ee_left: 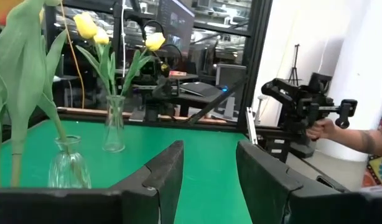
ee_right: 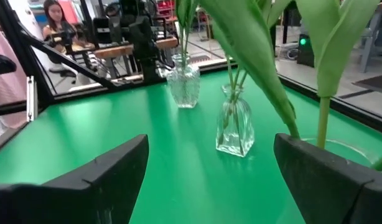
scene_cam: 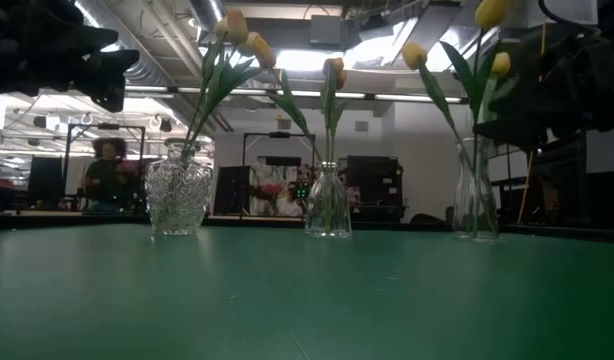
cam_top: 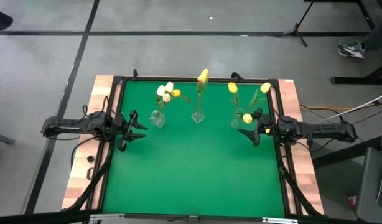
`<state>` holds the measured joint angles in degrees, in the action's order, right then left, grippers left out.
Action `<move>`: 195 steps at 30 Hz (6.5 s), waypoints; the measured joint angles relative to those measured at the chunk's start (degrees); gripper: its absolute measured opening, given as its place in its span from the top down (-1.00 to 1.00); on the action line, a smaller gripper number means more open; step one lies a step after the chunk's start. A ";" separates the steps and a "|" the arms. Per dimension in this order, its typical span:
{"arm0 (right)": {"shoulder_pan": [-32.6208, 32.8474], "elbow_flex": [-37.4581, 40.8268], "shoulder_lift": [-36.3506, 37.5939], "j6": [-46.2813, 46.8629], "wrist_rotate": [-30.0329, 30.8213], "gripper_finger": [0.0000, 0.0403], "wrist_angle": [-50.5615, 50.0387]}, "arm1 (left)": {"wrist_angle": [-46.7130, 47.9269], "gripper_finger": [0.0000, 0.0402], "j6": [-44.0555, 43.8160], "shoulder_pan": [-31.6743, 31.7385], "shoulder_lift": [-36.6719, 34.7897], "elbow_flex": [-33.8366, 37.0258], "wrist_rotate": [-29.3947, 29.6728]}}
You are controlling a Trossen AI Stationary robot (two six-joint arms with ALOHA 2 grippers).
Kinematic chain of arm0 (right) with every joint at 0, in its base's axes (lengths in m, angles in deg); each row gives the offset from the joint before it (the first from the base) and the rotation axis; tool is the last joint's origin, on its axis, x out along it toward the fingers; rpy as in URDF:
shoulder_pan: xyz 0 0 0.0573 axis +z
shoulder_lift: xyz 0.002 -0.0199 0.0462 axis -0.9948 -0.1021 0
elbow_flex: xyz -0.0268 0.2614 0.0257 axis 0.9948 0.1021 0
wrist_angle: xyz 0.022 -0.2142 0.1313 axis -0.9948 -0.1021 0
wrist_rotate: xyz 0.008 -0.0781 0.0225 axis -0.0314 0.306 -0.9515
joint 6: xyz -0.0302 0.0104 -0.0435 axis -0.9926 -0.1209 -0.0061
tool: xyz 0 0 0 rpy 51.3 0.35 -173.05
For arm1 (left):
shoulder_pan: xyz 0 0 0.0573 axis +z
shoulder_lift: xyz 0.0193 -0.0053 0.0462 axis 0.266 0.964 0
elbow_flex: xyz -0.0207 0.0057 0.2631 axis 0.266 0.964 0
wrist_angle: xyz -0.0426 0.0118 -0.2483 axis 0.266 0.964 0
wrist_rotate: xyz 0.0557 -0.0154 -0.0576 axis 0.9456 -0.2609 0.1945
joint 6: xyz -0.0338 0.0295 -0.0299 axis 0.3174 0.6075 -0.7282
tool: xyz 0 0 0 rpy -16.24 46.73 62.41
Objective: Sort flowers into vase by color
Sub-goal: Return to Home Position
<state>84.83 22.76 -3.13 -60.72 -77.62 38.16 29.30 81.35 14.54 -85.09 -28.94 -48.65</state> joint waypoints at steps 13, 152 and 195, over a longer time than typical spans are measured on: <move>0.04 0.00 -0.81 12.06 0.16 -0.72 0.37 | 2.35 0.28 -0.48 0.00 0.00 0.01 -0.03; 0.04 -0.81 -0.81 4.69 -10.39 0.89 2.84 | -5.72 0.28 0.00 -0.02 0.02 0.00 1.40; 0.02 -0.81 -0.79 4.68 -10.39 0.89 2.82 | -5.74 0.28 0.00 -0.02 0.02 0.00 1.40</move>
<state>84.86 21.96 -3.92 -56.04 -88.02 40.98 23.56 81.35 14.52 -85.07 -28.94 -47.26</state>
